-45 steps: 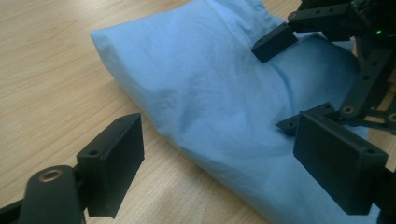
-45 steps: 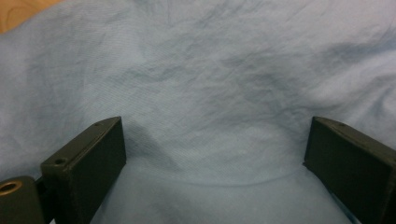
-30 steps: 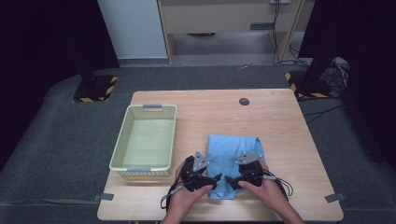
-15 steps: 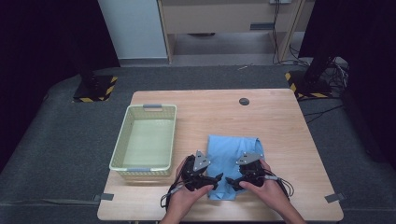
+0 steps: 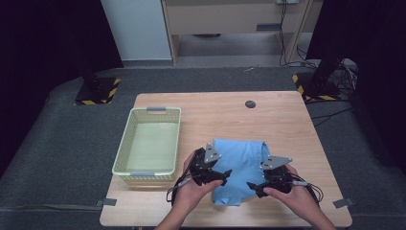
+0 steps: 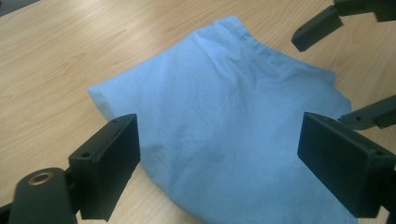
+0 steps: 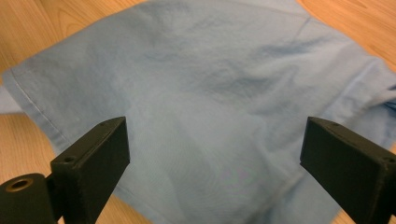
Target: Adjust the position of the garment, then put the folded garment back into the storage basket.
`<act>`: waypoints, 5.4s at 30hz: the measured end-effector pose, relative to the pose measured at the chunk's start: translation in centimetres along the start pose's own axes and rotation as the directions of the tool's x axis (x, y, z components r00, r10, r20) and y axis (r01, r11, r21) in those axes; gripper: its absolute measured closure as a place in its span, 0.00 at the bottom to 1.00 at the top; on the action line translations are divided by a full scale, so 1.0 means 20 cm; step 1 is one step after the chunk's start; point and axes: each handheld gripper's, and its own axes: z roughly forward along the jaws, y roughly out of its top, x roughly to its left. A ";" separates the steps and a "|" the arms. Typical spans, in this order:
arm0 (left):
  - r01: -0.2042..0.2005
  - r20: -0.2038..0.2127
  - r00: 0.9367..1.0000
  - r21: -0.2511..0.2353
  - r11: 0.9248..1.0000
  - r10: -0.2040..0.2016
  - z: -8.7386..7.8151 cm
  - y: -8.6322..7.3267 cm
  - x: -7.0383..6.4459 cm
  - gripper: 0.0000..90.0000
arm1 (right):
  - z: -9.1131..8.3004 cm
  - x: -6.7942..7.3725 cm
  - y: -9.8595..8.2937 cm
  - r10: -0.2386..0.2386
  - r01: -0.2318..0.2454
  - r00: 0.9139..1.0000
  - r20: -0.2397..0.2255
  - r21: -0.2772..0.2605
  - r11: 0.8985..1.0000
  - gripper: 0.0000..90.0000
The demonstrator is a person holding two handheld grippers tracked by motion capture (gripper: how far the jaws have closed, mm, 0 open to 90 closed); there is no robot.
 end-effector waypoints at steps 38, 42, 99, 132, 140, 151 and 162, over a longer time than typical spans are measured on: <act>0.081 -0.064 0.995 0.062 0.995 -0.077 0.33 0.16 0.24 0.15 | -0.14 -0.15 -0.18 0.090 -0.092 0.995 0.051 0.036 0.995 0.11; 0.102 -0.082 0.992 0.060 0.993 -0.097 0.37 0.13 0.27 0.16 | -0.12 -0.16 -0.21 0.100 -0.102 0.994 0.047 0.043 0.994 0.11; 0.107 -0.078 0.992 0.066 0.992 -0.101 0.59 -0.10 0.35 0.19 | 0.05 -0.12 -0.18 0.199 -0.199 0.980 0.008 0.064 0.978 0.05; 0.103 -0.058 0.993 0.043 0.994 -0.101 0.54 -0.09 0.37 0.30 | 0.11 -0.09 -0.15 0.139 -0.143 0.990 0.037 0.130 0.981 0.38; 0.096 -0.051 0.994 0.051 0.994 -0.093 0.55 -0.10 0.35 0.33 | 0.11 -0.07 -0.12 0.127 -0.128 0.992 0.016 0.134 0.983 0.66; 0.109 -0.090 0.990 0.013 0.994 -0.108 0.51 -0.10 0.39 0.33 | 0.11 -0.05 -0.12 0.129 -0.129 0.992 0.009 0.134 0.982 0.78; 0.106 -0.062 0.993 0.043 0.993 -0.103 0.53 -0.11 0.38 0.47 | 0.12 -0.04 -0.10 0.115 -0.114 0.993 0.005 0.141 0.983 0.86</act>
